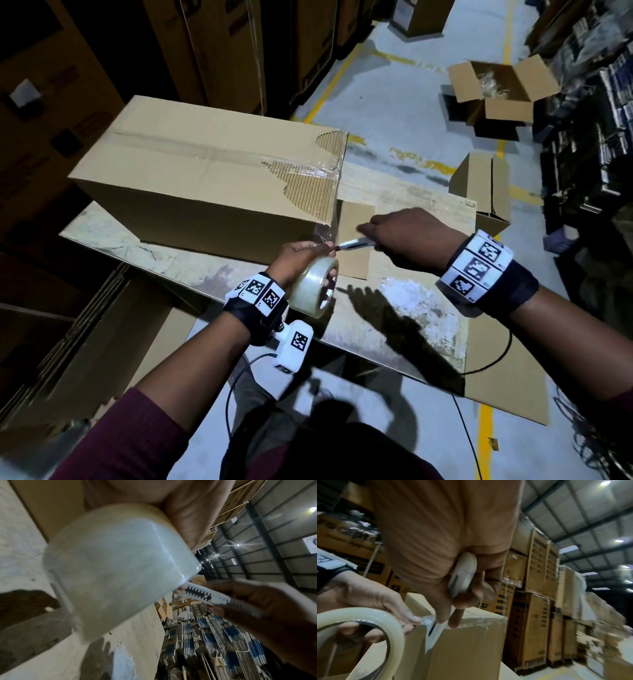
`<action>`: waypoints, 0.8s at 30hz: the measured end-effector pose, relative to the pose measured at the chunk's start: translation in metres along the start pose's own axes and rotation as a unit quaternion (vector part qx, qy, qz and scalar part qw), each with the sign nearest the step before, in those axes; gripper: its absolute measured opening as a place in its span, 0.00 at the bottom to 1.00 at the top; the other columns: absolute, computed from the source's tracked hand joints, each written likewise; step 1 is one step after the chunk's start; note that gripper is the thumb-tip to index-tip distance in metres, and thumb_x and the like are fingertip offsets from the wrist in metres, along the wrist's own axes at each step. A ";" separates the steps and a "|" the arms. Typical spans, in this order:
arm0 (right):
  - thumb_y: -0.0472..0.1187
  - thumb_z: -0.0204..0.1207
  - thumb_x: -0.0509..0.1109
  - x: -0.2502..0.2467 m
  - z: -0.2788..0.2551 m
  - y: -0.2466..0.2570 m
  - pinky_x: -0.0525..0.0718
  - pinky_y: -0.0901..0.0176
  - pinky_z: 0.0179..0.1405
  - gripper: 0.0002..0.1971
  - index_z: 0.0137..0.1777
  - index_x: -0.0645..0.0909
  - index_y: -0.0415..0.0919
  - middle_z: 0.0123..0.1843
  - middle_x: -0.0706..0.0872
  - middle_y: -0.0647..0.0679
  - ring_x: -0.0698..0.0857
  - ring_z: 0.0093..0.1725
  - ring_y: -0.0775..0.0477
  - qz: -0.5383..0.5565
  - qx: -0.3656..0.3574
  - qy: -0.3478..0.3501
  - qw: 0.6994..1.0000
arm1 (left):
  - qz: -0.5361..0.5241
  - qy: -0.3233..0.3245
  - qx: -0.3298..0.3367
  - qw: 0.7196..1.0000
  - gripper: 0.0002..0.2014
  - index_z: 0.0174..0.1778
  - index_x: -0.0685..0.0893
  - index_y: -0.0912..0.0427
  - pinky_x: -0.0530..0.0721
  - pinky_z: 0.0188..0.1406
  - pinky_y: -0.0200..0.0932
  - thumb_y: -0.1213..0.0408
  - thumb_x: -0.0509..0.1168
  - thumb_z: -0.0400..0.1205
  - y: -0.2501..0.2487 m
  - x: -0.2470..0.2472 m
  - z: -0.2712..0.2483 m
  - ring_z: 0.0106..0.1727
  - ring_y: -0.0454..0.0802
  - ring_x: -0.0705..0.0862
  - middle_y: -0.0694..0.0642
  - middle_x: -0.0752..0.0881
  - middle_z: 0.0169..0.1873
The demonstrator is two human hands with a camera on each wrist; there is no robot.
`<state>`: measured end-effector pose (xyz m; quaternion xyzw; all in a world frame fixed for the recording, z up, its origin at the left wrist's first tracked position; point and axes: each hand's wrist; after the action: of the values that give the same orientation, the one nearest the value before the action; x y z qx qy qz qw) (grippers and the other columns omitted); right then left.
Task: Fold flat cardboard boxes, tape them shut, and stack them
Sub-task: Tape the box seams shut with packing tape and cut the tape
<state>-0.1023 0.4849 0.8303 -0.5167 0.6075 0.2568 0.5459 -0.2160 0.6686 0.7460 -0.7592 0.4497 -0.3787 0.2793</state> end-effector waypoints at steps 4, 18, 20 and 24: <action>0.36 0.84 0.63 0.041 -0.035 -0.019 0.77 0.44 0.35 0.05 0.58 0.73 0.41 0.45 0.78 0.46 0.74 0.39 0.44 0.136 0.074 -0.009 0.988 | 0.014 0.022 -0.005 1.000 0.09 0.47 0.87 0.64 0.86 0.27 0.43 0.60 0.73 0.82 -0.002 -0.004 -0.001 0.28 0.56 0.84 0.70 0.87 0.36; 0.41 0.89 0.55 0.096 0.013 0.024 0.80 0.42 0.31 0.08 0.64 0.70 0.45 0.45 0.83 0.45 0.78 0.34 0.38 0.296 0.053 -0.070 0.951 | 0.052 0.037 -0.021 0.998 0.10 0.41 0.90 0.63 0.87 0.30 0.41 0.63 0.70 0.84 -0.005 -0.011 -0.003 0.28 0.53 0.85 0.63 0.89 0.34; 0.39 0.87 0.56 0.100 0.014 0.022 0.77 0.45 0.30 0.09 0.65 0.70 0.46 0.46 0.82 0.45 0.78 0.35 0.37 0.276 0.060 -0.060 0.957 | 0.054 0.041 -0.033 0.997 0.09 0.41 0.90 0.62 0.86 0.30 0.41 0.62 0.69 0.84 -0.004 -0.013 -0.002 0.29 0.53 0.84 0.63 0.88 0.33; 0.35 0.84 0.60 0.114 0.010 0.020 0.65 0.52 0.27 0.14 0.68 0.69 0.46 0.44 0.77 0.47 0.75 0.35 0.39 0.186 0.089 -0.002 0.978 | 0.046 0.079 -0.060 0.994 0.09 0.45 0.89 0.62 0.86 0.29 0.42 0.59 0.70 0.83 0.007 -0.016 0.005 0.32 0.56 0.82 0.65 0.86 0.35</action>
<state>-0.1012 0.4609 0.7167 -0.3431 0.7123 0.3001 0.5338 -0.2201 0.6800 0.7329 -0.7211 0.5268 -0.3959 0.2139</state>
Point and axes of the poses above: each hand's wrist, its own z-axis towards the middle knuckle, its own x-axis out of the palm, y = z × x
